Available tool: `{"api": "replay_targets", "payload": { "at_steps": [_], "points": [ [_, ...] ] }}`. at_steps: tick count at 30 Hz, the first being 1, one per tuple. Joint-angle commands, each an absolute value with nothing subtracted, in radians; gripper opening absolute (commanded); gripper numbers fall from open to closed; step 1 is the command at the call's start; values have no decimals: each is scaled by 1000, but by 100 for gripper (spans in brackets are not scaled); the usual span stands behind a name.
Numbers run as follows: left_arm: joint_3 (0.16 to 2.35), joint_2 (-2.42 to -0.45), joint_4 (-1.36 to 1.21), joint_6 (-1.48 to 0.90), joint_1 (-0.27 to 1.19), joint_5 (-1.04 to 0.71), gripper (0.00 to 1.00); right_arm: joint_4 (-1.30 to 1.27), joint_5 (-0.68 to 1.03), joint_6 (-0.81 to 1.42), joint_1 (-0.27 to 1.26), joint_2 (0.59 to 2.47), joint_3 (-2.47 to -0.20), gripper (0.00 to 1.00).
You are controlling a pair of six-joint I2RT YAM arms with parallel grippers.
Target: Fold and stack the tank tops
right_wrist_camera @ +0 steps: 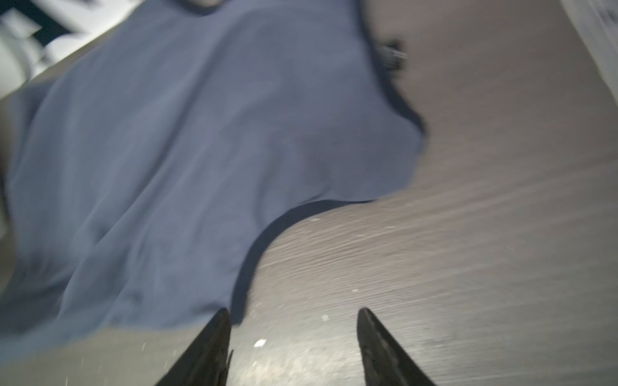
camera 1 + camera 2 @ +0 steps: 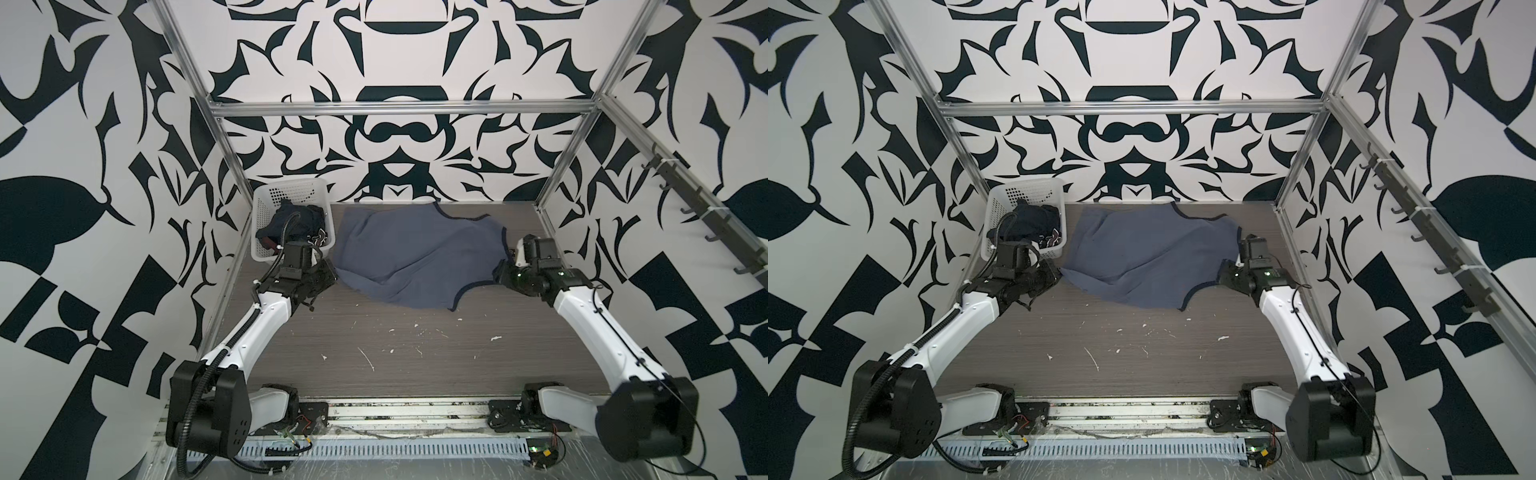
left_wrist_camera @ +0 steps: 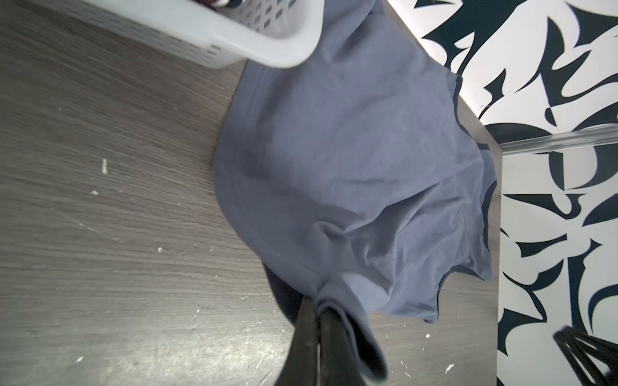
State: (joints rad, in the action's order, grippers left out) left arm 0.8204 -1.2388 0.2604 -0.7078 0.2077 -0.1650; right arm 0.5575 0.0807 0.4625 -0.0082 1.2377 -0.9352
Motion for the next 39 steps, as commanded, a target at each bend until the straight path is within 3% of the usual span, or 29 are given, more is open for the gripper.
{"api": "replay_targets", "payload": {
  "at_steps": [1, 7, 15, 18, 23, 26, 28, 32, 36, 39],
  "points": [
    [841, -1221, 250, -702, 204, -136, 0, 498, 139, 534, -79, 1319, -924, 56],
    [813, -1207, 264, -687, 204, -132, 0, 469, -16, 528, -108, 1520, -987, 53],
    [832, -1267, 309, -654, 204, -154, 0, 316, 111, 551, -158, 1677, -1043, 55],
    [864, -1330, 368, -641, 204, -119, 3, 331, 103, 540, -169, 1743, -1117, 48],
    [936, -1356, 459, -620, 251, -33, 28, 412, 100, 506, -170, 1873, -1273, 36],
    [1024, -1359, 513, -573, 361, 68, 46, 468, 127, 491, -165, 1922, -1338, 19],
    [1088, -1374, 525, -542, 448, 109, 55, 493, 123, 479, -152, 1910, -1348, 12],
    [1213, -1458, 498, -480, 611, 89, 67, 543, 101, 466, -126, 1869, -1335, 21],
    [1335, -1601, 425, -448, 722, 0, 74, 524, 147, 454, -126, 1871, -1313, 21],
    [1399, -1715, 307, -457, 768, -89, 76, 550, 132, 452, -127, 1876, -1330, 34]
  ]
}}
